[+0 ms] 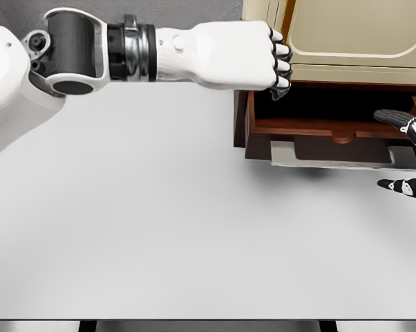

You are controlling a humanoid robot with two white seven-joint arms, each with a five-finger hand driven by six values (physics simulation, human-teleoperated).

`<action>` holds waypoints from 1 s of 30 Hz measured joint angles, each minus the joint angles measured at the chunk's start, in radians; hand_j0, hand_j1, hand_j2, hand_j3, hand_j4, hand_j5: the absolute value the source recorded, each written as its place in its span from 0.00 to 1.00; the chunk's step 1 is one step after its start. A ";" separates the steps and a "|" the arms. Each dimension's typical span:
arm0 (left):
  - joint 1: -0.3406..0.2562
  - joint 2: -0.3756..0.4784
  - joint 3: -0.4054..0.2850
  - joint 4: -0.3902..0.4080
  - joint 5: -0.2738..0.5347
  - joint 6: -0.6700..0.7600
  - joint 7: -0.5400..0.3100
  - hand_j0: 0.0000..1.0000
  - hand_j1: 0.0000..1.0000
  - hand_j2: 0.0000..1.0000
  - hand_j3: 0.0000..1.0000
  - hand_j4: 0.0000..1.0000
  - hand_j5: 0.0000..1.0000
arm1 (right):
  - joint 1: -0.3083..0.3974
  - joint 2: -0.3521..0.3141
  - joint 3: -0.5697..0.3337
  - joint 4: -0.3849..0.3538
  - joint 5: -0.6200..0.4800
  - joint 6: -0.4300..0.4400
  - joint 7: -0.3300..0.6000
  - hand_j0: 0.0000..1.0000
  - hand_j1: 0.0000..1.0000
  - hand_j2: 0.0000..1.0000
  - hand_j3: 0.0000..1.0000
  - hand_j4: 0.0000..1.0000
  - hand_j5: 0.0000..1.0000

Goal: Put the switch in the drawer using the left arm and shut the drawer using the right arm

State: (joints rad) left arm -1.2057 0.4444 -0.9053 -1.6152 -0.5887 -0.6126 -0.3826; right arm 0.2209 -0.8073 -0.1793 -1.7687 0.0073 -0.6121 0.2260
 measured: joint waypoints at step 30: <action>-0.115 -0.127 -0.019 0.083 0.002 0.000 0.000 0.48 0.48 0.48 0.48 0.48 0.48 | 0.002 0.000 -0.003 0.000 0.000 0.000 0.000 1.00 1.00 1.00 1.00 1.00 1.00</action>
State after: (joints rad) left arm -1.3208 0.3177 -0.9247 -1.5321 -0.5871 -0.6126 -0.3827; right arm 0.2224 -0.8073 -0.1824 -1.7684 0.0073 -0.6121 0.2260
